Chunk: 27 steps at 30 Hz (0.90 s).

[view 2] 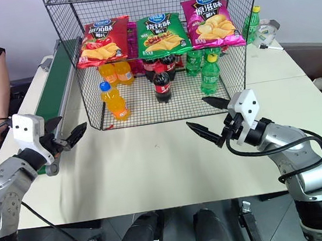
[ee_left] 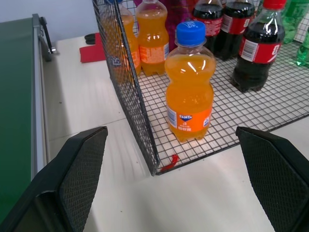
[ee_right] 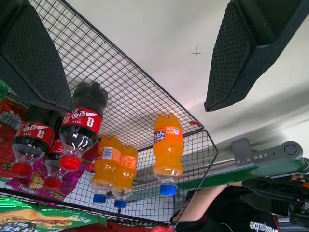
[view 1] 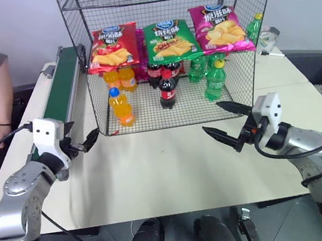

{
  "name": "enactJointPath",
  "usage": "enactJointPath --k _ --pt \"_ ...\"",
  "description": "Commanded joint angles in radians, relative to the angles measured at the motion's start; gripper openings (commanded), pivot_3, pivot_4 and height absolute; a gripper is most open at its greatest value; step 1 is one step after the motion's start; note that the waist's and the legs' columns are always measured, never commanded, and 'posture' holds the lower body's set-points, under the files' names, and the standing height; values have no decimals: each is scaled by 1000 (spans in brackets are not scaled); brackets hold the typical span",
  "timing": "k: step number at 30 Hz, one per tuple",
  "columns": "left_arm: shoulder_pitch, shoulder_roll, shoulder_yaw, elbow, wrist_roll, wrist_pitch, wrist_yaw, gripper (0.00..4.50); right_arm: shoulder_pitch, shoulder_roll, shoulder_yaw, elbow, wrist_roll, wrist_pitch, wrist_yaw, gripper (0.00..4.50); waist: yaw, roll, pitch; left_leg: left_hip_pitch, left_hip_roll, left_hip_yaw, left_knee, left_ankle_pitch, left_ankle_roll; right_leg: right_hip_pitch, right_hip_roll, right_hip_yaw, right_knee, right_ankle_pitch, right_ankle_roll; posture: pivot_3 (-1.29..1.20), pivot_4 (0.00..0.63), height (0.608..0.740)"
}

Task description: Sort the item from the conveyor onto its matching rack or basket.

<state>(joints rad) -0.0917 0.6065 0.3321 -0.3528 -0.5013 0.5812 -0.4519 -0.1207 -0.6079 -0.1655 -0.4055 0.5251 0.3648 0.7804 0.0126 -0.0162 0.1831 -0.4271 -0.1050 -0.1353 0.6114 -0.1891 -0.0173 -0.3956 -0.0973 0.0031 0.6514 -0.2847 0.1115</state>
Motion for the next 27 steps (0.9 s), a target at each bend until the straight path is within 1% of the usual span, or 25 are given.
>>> enactJointPath --k 1,12,27 --pt "-6 7 14 -20 -2 -5 -5 4435 -1 4 -8 -11 4 -19 -1 4500 0 0 0 0 0 0 0 0 0 0 0 0 0 0 0 0 150 740" --pt "13 9 21 -24 -1 0 -6 4435 -18 12 9 11 -6 -30 3 4500 0 0 0 0 0 0 0 0 0 0 0 0 0 0 0 0 150 740" --pt "-23 6 5 21 10 -23 -14 4435 -40 15 19 35 -13 -50 5 4500 0 0 0 0 0 0 0 0 0 0 0 0 0 0 0 0 150 740"
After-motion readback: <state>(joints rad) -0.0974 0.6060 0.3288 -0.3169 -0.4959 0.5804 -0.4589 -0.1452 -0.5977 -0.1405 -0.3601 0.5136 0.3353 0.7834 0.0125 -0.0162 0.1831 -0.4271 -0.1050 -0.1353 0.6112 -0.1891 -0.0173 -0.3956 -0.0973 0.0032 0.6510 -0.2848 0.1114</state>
